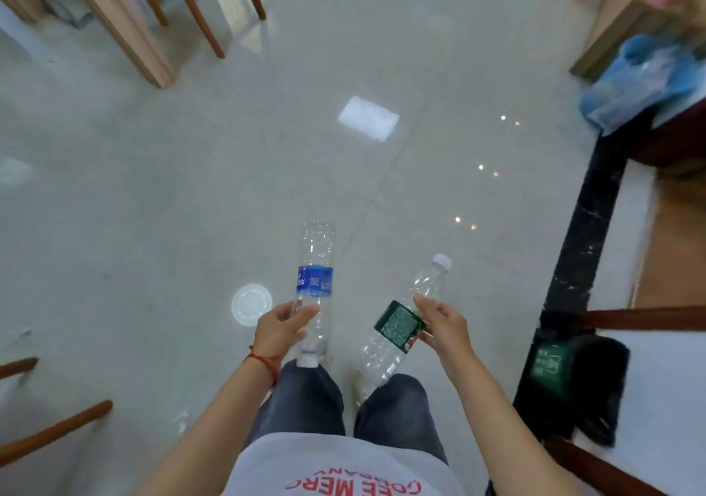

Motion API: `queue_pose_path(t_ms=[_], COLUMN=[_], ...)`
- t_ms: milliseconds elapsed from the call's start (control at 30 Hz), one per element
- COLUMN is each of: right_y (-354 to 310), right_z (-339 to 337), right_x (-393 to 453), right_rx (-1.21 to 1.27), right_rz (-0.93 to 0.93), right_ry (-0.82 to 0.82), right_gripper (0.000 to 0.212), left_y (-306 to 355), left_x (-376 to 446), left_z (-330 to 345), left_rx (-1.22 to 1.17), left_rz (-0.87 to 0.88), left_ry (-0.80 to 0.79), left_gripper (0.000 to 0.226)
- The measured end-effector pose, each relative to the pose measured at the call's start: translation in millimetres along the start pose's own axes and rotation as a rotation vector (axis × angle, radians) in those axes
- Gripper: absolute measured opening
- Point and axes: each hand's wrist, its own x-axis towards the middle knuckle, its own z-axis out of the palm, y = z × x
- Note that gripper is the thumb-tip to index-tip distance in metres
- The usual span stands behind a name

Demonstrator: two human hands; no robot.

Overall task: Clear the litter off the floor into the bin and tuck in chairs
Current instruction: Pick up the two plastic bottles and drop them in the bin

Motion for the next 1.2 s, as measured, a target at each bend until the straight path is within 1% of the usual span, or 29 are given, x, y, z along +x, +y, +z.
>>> queue_pose_path(t_ms=[100,167,200,267,333,400,567,667,800,1000,1100,1200], right_y=[4,8,10,15,20,27,37,41,50,69,77,85], right_z=[-4,-5,-4,-4,-4,-5,-16,-29,-54,-109,-136,-161], right_x=[-5,-7,-8,-11,-15,-20,-30,-37,-47,-57,-63,-68], right_rx=[0.141,0.229,0.267,0.338,0.403,0.451,0.569,0.637,0.733,0.851,0.934,0.984], right_rz=[0.02,0.034,0.043,0.052,0.054,0.058,0.064,0.059,0.038,0.067,0.074,0.101], right_ry=[0.096,0.156,0.184,0.231,0.275,0.315,0.402,0.453,0.513,0.61,0.661,0.693], right_gripper=[0.027,0.024,0.023,0.017,0.015,0.016,0.022,0.019,0.019,0.028,0.027,0.037], left_y=[21,36,43,53,60,65,73,73,67,51,42,35], left_x=[23,38,45,59,67,72,67,61,49,21,3,-16], left_z=[6,8,9,10,14,21,55,83,122,193,230,265], left_rx=[0.111,0.174,0.205,0.271,0.335,0.377,0.492,0.553,0.654,0.761,0.822,0.865], left_rz=[0.008,0.022,0.028,0.028,0.033,0.027,0.044,0.063,0.086,0.105,0.123,0.153], left_ry=[-0.084,-0.135,-0.158,-0.198,-0.24,-0.277,-0.398,-0.47,-0.55,-0.648,-0.699,-0.754], left_gripper=[0.02,0.012,0.015,0.033,0.042,0.041,0.018,0.007,0.004,0.008,0.01,0.01])
